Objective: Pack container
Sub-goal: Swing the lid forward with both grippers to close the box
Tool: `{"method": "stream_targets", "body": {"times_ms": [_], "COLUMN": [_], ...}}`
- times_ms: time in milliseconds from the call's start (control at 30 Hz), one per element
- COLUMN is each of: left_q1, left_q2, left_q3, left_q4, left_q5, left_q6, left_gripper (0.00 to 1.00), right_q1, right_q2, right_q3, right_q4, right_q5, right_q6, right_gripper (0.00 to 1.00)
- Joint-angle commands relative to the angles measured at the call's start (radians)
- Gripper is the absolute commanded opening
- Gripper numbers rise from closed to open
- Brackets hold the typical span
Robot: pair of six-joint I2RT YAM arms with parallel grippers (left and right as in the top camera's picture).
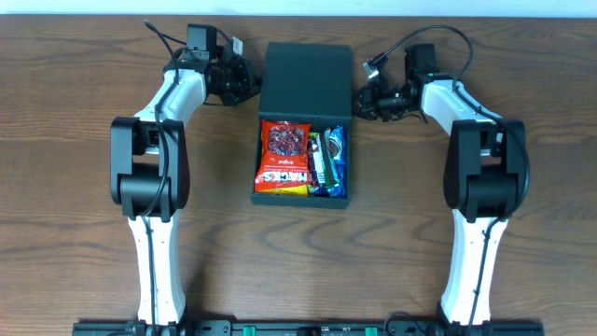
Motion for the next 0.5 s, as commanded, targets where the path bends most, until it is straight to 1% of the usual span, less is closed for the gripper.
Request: {"method": "stream_targets", "body": {"times_ms": [0, 200, 267, 400, 467], "left_q1": [0.005, 0.008, 0.008, 0.008, 0.008], "left_q2": [-0.051, -0.148, -0.195, -0.276, -0.321], "left_q3": [0.015, 0.015, 0.015, 0.015, 0.015], "left_q4": [0.002, 0.002, 0.001, -0.005, -0.031], "left_q5": [0.06, 0.06, 0.06, 0.093, 0.133], "left_q6": [0.046, 0.127, 0.167, 0.241, 0.307], "left_gripper": [0.06, 0.06, 0.06, 0.06, 0.06], "right_q1": [-0.011, -0.016, -0.015, -0.01, -0.008], "right_q2": [-0.035, -0.148, -0.201, -0.282, -0.328], "right_q3": [0.04, 0.041, 0.041, 0.041, 0.041], "right_q4": [0.001, 0.0, -0.015, -0.09, -0.178], "right_q5": [-0.076, -0.076, -0.076, -0.076, -0.075], "right_q6": [-0.06, -0.108, -0.145, -0.24, -0.338], "right_gripper": [0.02, 0.02, 0.02, 0.02, 0.02]}}
